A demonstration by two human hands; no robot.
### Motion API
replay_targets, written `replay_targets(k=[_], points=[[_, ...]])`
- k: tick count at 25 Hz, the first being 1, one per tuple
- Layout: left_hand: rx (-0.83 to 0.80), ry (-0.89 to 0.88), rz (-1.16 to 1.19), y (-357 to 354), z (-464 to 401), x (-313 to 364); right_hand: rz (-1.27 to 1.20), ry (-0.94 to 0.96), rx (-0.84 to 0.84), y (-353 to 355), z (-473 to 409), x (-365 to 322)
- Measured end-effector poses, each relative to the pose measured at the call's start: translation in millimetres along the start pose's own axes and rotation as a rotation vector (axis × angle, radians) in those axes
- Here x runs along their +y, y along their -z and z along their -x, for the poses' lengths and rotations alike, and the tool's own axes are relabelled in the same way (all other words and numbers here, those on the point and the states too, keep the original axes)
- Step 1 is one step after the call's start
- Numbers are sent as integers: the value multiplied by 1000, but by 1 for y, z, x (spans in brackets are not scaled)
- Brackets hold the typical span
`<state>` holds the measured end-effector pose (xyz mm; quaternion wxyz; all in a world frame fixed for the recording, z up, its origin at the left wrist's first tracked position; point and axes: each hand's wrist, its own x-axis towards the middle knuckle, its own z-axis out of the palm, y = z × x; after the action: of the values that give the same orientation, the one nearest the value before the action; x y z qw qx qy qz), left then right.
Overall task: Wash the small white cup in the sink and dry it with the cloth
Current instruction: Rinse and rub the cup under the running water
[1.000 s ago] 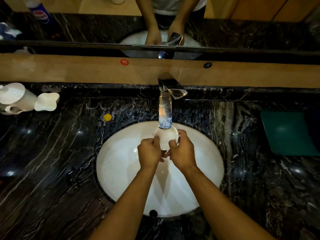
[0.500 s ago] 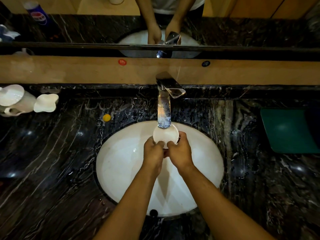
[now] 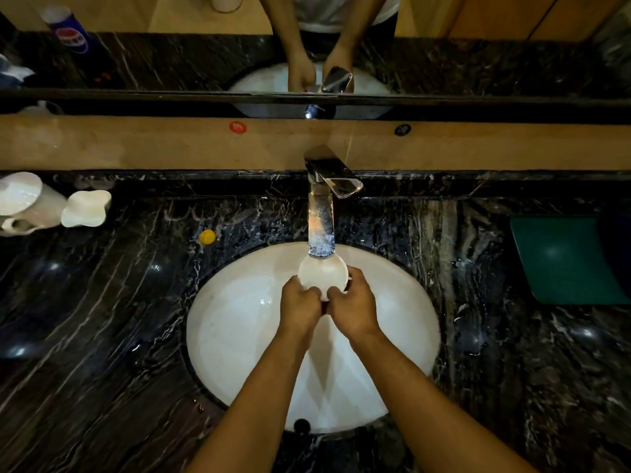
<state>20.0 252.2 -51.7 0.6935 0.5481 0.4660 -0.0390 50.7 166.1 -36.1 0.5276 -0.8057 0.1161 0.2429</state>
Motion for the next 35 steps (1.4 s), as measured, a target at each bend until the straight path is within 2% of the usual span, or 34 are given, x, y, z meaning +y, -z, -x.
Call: replay_targets(k=[3, 5, 7, 10, 15, 17, 19, 21, 24, 27, 32, 35], points=[[47, -84, -255, 4, -4, 1, 123, 58, 25, 1, -1, 1], [59, -140, -323, 7, -4, 1, 189, 100, 25, 4, -3, -1], [72, -122, -269, 11, -5, -1, 212, 98, -29, 6, -6, -4], [82, -61, -133, 13, -4, 0, 124, -42, -105, 10, -9, -10], [-56, -69, 10, 6, -2, 1, -82, -188, -130, 10, -6, -16], [28, -233, -129, 6, 4, -1, -145, -208, -157, 8, -2, -17], [59, -526, -390, 11, 9, -6, -197, -246, -150, 8, -2, -19], [-31, -726, -606, 22, 11, -13, -205, -292, -152, 12, -8, -23], [-159, -858, -767, 40, 9, -11, -131, -305, -233, 18, -19, -31], [-141, -796, -615, 39, 8, 0, -81, -260, -289, 14, -24, -37], [-112, -416, -102, 23, 11, 11, -288, -137, -277, 3, -19, -27], [-134, -333, -35, 22, 11, 9, -267, -144, -303, 4, -15, -20]])
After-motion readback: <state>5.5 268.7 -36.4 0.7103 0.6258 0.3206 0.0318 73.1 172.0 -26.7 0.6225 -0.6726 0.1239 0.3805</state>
